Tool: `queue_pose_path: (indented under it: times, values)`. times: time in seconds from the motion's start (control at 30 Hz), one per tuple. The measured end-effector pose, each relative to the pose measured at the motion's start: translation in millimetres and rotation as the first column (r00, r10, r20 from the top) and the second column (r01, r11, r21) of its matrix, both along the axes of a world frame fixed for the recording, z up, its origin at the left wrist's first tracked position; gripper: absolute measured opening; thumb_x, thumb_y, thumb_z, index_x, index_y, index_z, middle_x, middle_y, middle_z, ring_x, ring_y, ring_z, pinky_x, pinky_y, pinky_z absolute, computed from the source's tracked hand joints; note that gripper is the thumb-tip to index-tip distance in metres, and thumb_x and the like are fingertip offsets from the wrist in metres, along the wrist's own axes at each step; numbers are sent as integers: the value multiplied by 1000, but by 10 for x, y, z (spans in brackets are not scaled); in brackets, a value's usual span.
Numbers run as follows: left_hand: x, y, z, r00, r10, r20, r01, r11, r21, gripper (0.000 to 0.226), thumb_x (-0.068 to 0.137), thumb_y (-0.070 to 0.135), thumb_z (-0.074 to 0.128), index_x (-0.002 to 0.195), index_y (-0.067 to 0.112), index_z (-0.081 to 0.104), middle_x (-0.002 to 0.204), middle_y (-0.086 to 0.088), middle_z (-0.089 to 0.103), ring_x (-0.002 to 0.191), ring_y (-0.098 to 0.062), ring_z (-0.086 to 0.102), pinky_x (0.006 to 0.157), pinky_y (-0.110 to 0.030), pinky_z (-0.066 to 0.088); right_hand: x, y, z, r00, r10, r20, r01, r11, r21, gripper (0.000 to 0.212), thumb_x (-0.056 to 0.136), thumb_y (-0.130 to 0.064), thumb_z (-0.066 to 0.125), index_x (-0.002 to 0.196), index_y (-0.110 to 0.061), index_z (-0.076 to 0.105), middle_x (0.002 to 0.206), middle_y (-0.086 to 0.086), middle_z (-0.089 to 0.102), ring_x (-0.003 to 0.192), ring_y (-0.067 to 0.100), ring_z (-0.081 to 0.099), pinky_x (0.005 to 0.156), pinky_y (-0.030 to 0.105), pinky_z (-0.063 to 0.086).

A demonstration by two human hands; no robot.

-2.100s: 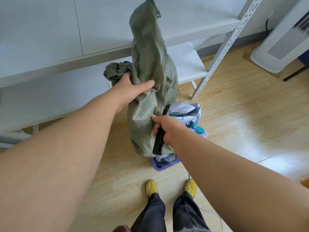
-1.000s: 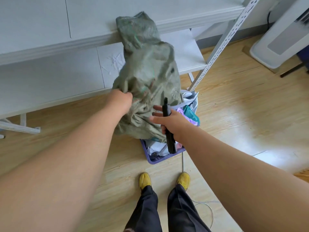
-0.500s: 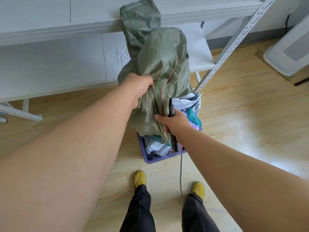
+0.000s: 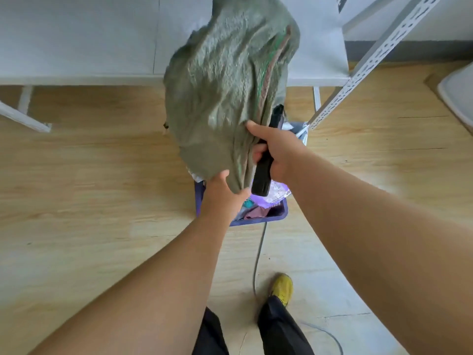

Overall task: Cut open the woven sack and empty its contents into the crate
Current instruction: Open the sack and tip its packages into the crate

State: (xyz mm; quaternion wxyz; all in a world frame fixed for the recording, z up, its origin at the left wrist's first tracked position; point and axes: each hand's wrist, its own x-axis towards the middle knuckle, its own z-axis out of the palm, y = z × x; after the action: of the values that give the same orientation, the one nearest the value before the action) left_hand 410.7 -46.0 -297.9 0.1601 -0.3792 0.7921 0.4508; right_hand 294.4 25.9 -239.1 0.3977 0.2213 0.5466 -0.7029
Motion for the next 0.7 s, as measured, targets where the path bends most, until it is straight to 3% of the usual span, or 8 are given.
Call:
queue_pose_path:
  times: [0.07,0.13,0.2,0.3,0.4,0.47,0.6,0.7]
  values:
    - [-128,12,-209,1000,11,3,-11,1000,-10,67,86,34,66,142,12,36,141,-7,47,127,-26,46,96,-30,36,-7,-73,-72,999,7,34,-3,993,-115,19,88,-11,69,84,-14,50,71,0,41,33,5,32,35,17,32]
    - [-287,-23,-395,1000,12,11,-11,998,-55,39,92,33,55,121,6,52,124,-13,59,114,-33,54,81,-31,37,-42,-115,-192,999,34,14,-31,982,-185,21,89,-14,68,83,-15,48,72,-1,40,35,5,33,36,17,32]
    - [-400,-94,-593,997,68,-25,-69,994,-87,31,96,29,46,101,1,58,110,-22,62,105,-38,56,77,-32,37,-64,-98,-353,998,44,-46,-52,979,-195,23,88,-18,70,85,-16,47,72,-1,41,38,5,34,38,18,34]
    - [-578,-231,-942,955,278,-100,-279,960,3,33,98,26,41,112,1,57,117,-23,60,109,-38,55,88,-34,43,-91,-17,-746,980,11,-201,-27,997,-75,22,85,-28,74,85,-16,54,69,-3,49,42,7,40,44,21,40]
    - [-713,-359,-1267,843,518,-144,-474,843,256,33,97,23,42,127,13,50,127,-19,56,116,-36,54,97,-42,48,-6,68,-1269,924,21,-382,36,989,142,12,87,-25,71,94,-19,64,65,-8,59,44,11,41,48,25,40]
    - [-764,-426,-1477,836,531,-138,-478,828,293,37,98,19,40,132,10,49,132,-17,54,118,-33,55,95,-43,50,107,116,-1627,892,64,-447,46,972,231,10,88,-22,70,97,-19,67,57,-12,58,41,9,42,45,23,39]
    - [-945,-461,-1745,797,555,-239,-454,811,369,39,99,19,38,134,7,48,132,-14,55,118,-29,56,97,-42,49,269,206,-2161,864,86,-496,86,946,314,36,86,-30,72,117,-14,66,62,-15,56,37,2,45,41,16,39]
    - [-1137,-415,-1775,788,512,-343,-331,821,464,34,93,35,45,116,15,60,115,-7,66,106,-29,62,96,-46,49,220,151,-2359,829,96,-552,63,963,263,40,83,-30,75,120,-18,63,76,-8,65,40,0,47,45,16,42]
